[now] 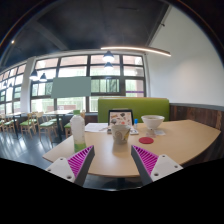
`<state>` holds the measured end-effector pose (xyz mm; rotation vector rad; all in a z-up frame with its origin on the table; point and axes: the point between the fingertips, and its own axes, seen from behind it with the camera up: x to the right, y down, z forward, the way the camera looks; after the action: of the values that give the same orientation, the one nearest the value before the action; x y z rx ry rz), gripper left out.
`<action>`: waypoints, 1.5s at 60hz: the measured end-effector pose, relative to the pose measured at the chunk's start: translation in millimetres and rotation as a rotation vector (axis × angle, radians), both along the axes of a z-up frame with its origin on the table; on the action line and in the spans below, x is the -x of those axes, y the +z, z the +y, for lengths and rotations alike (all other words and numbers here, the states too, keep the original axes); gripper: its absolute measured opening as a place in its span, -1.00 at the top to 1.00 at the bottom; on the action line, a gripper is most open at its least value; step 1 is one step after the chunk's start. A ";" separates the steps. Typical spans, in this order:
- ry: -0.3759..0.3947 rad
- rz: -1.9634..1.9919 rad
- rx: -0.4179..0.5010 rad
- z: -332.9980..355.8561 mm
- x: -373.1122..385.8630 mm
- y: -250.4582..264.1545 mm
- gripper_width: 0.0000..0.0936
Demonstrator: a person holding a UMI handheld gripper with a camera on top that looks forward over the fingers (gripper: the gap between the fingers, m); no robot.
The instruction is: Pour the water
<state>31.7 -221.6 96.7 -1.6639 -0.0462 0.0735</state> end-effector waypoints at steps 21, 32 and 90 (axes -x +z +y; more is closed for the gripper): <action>0.107 0.060 -0.013 73.4 136.9 -6.6 -0.68; 0.040 -0.015 -0.025 130.4 163.5 -2.0 -0.69; 0.096 0.735 0.019 269.8 139.5 46.0 0.33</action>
<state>-107.9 48.1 142.7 -1.5656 0.4315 0.7512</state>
